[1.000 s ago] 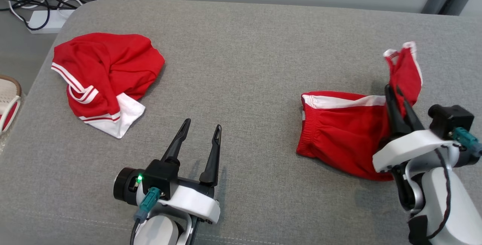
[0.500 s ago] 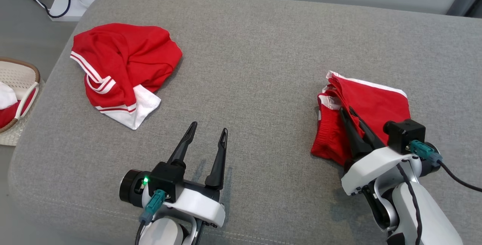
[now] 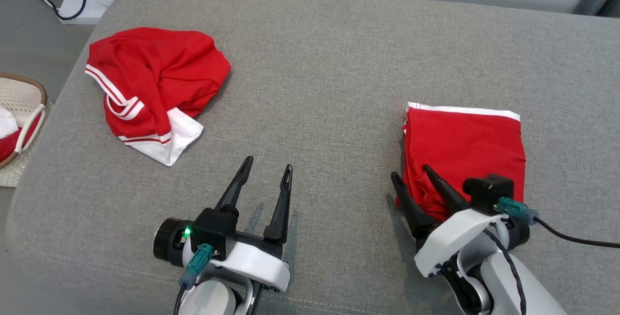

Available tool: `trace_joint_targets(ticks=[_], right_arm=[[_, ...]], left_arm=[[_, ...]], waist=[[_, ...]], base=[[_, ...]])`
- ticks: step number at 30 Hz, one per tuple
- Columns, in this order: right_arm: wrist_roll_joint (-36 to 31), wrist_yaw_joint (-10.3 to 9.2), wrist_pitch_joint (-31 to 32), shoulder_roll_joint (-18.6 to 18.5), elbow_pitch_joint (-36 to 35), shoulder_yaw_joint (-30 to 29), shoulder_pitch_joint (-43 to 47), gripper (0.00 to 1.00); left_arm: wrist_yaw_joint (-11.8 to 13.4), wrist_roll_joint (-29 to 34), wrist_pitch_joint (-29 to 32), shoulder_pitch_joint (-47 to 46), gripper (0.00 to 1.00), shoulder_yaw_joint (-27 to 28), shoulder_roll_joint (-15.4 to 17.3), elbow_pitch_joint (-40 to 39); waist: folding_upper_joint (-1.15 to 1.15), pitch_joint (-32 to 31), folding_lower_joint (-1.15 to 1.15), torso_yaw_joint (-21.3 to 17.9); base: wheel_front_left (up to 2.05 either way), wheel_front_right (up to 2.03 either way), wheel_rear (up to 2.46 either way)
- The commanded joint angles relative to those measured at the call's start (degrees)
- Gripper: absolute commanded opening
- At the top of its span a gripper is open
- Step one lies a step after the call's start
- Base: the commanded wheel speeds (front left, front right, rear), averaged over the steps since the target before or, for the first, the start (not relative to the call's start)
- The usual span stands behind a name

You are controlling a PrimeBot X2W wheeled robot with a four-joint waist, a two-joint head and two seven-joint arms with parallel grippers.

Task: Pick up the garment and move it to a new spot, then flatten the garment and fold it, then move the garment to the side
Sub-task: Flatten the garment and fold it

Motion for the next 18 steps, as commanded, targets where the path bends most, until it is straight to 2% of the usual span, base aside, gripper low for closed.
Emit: trace_joint_targets(ticks=[1,6,10,13,18], right_arm=[[1.7,0.01,-0.3,0.6,-0.8,2.1,0.1,1.00],[6.3,0.01,-0.9,0.6,0.4,5.6,-0.1,1.00],[6.7,0.01,-3.1,0.6,0.3,7.7,-0.9,1.00],[1.9,0.01,-5.3,0.6,0.9,7.4,-2.0,1.00],[-3.5,0.01,-8.3,0.6,1.8,2.2,-1.8,1.00]], left_arm=[[0.2,0.1,-0.6,-1.1,1.00,1.8,0.3,-1.5],[0.3,0.0,-0.6,-1.1,1.00,1.8,0.3,-1.6],[0.3,0.2,-0.6,-0.7,1.00,2.1,0.3,-1.5],[0.3,0.4,-0.6,-0.4,1.00,2.5,0.3,-1.5],[0.7,0.6,-0.6,0.4,1.00,3.7,0.3,-2.1]], waist=[[0.00,0.0,0.00,-0.1],[0.00,-0.2,0.00,-0.2],[0.00,-0.6,0.00,-0.5],[0.00,-1.1,0.00,-0.9],[0.00,-2.5,0.00,-2.2]], base=[[0.00,0.00,0.00],[0.00,0.00,0.00],[0.00,0.00,0.00],[0.00,0.00,0.00],[0.00,0.00,0.00]])
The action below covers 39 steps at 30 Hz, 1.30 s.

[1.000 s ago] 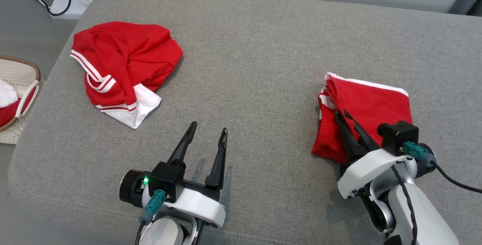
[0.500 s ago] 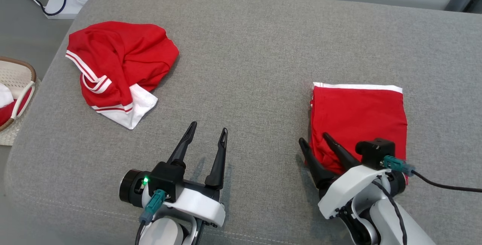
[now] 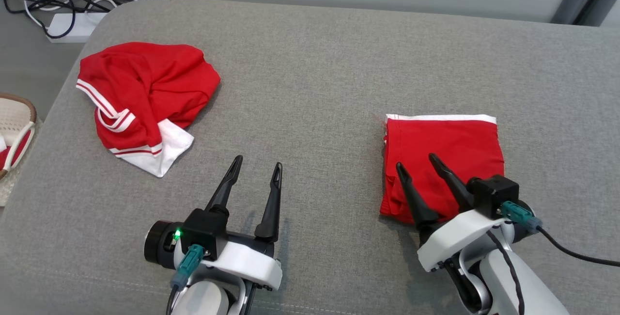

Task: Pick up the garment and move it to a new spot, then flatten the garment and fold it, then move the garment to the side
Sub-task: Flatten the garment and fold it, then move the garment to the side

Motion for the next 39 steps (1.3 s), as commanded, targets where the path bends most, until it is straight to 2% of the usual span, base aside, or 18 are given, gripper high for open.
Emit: trace_joint_targets(ticks=[1,7,13,19,24,31,39], right_arm=[[-1.4,0.02,-1.2,0.6,-0.7,-0.6,-0.4,1.00],[-7.3,0.02,-3.1,0.6,-0.9,-8.0,0.7,1.00],[-9.5,0.02,-3.5,0.4,-5.8,-12.9,4.5,1.00],[-8.9,0.02,-3.6,-0.2,-10.4,-13.2,10.0,1.00],[-7.7,0.02,-3.6,-2.1,-14.0,-13.0,13.3,1.00],[-5.3,0.02,-3.6,-3.3,-17.5,-13.9,17.0,1.00],[-1.9,0.02,-3.6,-4.9,-19.2,-13.9,20.3,1.00]], left_arm=[[0.8,0.3,-0.6,0.3,1.00,2.3,0.3,-1.8],[1.2,1.0,-0.6,1.6,1.00,4.1,0.3,-2.6],[1.0,1.8,-0.6,2.9,1.00,5.6,0.3,-3.2],[0.8,2.3,-0.6,5.1,1.00,7.1,0.3,-3.9],[0.7,2.5,-0.6,6.2,1.00,7.1,0.3,-4.8],[0.5,2.9,-0.6,8.5,1.00,7.3,0.3,-6.1],[-0.8,4.2,-0.6,11.5,1.00,7.7,0.3,-7.0]], waist=[[0.00,-0.7,0.00,-0.9],[0.00,-2.2,0.00,-3.3],[0.00,-4.2,0.00,-5.5],[0.00,-6.7,0.00,-7.7],[0.00,-7.4,0.00,-8.6],[0.00,-8.5,0.00,-9.1],[0.00,-9.3,0.00,-8.8]], base=[[0.00,0.00,0.00],[0.00,0.00,0.00],[0.00,0.00,0.00],[0.00,0.00,0.00],[0.00,0.00,0.00],[0.00,0.00,0.00],[0.00,0.00,0.00]])
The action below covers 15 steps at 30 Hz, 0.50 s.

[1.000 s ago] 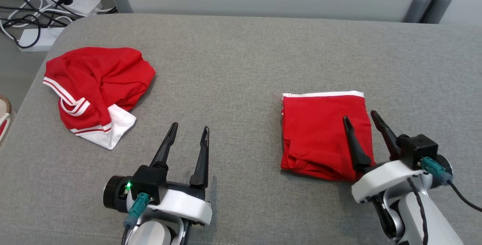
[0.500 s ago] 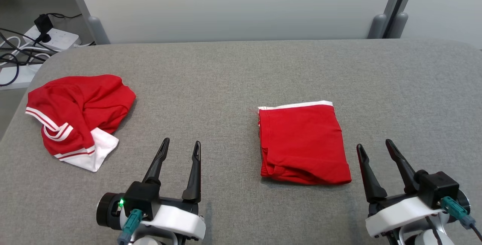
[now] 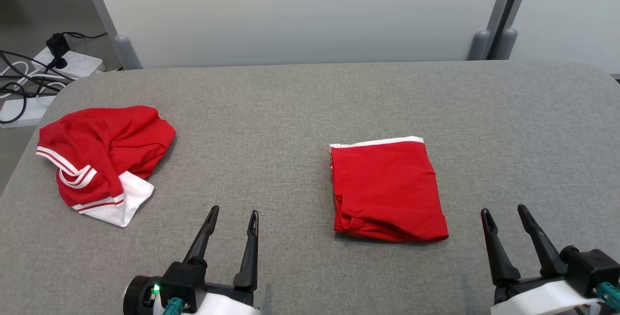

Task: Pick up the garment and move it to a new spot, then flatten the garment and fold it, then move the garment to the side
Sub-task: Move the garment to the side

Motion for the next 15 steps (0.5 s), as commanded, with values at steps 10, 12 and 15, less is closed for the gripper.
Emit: trace_joint_targets(ticks=[10,12,15], right_arm=[[1.8,0.02,-0.8,-1.5,-2.3,1.6,0.9,1.00],[2.0,0.02,-0.8,-1.6,-2.4,1.6,1.1,1.00],[2.0,0.02,-0.8,-1.7,-2.6,1.8,1.1,1.00]], left_arm=[[-0.6,0.5,-0.6,-0.5,1.00,1.4,0.1,-1.9],[-0.5,0.6,-0.6,-0.5,1.00,1.3,0.1,-1.9],[-0.5,0.6,-0.6,-0.6,1.00,1.2,0.1,-2.0]], waist=[[-0.01,-0.4,0.00,0.9],[-0.01,-0.3,0.00,0.9],[-0.01,-0.1,0.00,1.0]], base=[[0.00,0.00,0.00],[0.00,0.00,0.00],[0.00,0.00,0.00]])
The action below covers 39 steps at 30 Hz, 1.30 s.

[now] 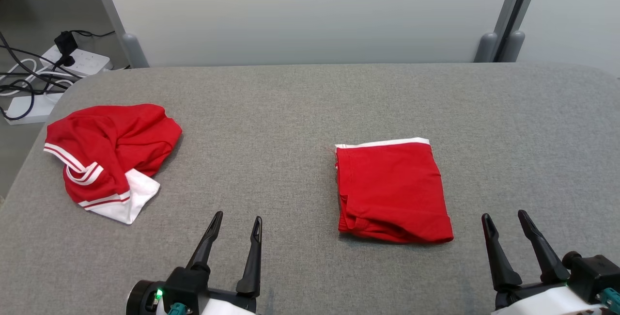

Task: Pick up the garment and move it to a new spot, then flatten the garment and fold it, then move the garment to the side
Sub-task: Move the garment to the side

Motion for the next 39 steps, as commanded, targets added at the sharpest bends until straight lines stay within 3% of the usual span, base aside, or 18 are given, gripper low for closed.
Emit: trace_joint_targets(ticks=[1,6,10,15,21,24,31,39], right_arm=[[0.2,0.02,-0.8,-1.2,-1.5,1.5,-0.7,1.00],[1.1,0.02,-0.8,-1.3,-1.0,2.1,-1.6,1.00],[6.2,0.02,-0.8,-2.3,3.4,4.6,-4.7,1.00],[18.5,0.02,1.8,-5.1,11.3,8.8,-12.3,1.00],[35.5,0.02,13.2,-9.7,16.5,12.2,-20.2,1.00],[40.6,0.02,17.4,-12.8,18.4,13.2,-23.1,1.00],[46.3,0.02,21.1,-17.5,23.5,14.9,-28.4,1.00],[49.2,0.02,23.4,-18.4,29.5,18.5,-33.1,1.00]], left_arm=[[0.0,0.7,-0.6,-1.6,1.00,1.6,0.1,-1.8],[0.2,0.7,-0.6,-1.7,1.00,1.3,0.1,-2.0],[0.3,0.8,-0.6,-2.5,1.00,0.7,0.1,-2.3],[0.4,0.8,-0.6,-3.9,1.00,-0.2,0.1,-2.0],[0.6,0.7,-0.6,-5.3,1.00,-1.4,0.1,-1.5],[0.7,0.7,-0.6,-5.8,1.00,-2.0,0.1,-1.4],[1.4,0.3,-0.6,-7.5,1.00,-4.2,0.1,-1.5],[2.4,-0.4,-0.6,-10.1,1.00,-6.4,0.1,-1.6]], waist=[[0.00,0.1,0.00,0.1],[0.00,0.8,0.00,0.6],[0.00,2.3,0.00,1.4],[0.00,3.9,0.00,2.8],[0.00,5.5,0.00,5.1],[0.00,6.3,0.00,6.3],[0.00,9.3,0.00,8.8],[0.00,12.6,0.00,11.0]], base=[[0.00,0.00,0.00],[0.00,0.00,0.00],[0.00,0.00,0.00],[0.00,0.00,0.00],[0.00,0.00,0.00],[0.00,0.00,0.00],[0.00,0.00,0.00],[0.00,0.00,0.00]])
